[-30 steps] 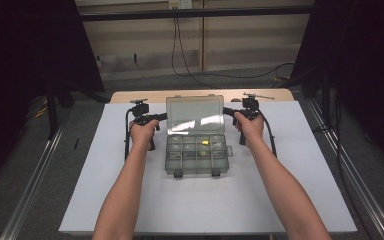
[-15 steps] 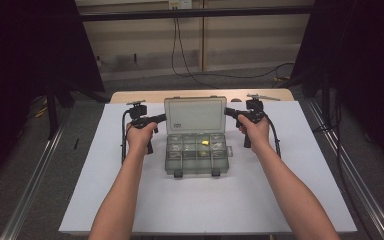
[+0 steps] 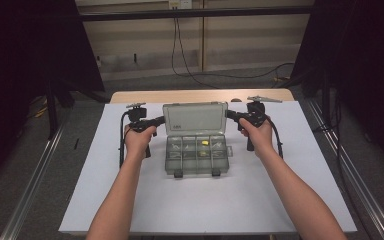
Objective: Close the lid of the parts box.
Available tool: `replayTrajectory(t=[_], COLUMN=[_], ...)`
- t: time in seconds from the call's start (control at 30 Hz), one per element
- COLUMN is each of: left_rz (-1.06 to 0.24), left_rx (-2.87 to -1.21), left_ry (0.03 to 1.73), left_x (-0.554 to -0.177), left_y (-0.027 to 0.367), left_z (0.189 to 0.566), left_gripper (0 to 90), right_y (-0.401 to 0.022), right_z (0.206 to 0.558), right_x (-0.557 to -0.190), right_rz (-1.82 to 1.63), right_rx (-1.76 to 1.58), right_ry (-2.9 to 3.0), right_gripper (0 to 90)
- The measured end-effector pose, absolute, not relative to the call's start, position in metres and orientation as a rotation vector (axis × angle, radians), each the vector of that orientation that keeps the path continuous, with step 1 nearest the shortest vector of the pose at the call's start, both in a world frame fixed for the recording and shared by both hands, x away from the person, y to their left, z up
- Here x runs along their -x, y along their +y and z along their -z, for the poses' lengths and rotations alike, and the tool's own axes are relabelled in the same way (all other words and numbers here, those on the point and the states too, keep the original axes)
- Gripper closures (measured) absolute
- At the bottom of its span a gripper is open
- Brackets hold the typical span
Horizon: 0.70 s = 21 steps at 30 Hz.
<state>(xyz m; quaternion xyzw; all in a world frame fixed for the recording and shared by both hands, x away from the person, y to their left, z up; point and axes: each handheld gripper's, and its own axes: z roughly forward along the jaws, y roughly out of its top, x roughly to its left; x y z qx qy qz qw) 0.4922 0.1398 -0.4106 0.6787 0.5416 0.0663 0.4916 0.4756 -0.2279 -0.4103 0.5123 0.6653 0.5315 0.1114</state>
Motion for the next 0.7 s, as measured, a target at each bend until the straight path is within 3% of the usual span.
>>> replayTrajectory(t=[0.7], left_rz=[-0.184], left_rx=[-1.725], left_ry=[1.271], left_x=[-0.477], left_y=[0.137], left_z=[0.408], left_gripper=[90.0], right_y=[-0.215], right_z=[0.409], right_x=[-0.455], right_rz=[-1.465], right_rx=[-1.372], right_ry=[2.056], right_gripper=[90.0])
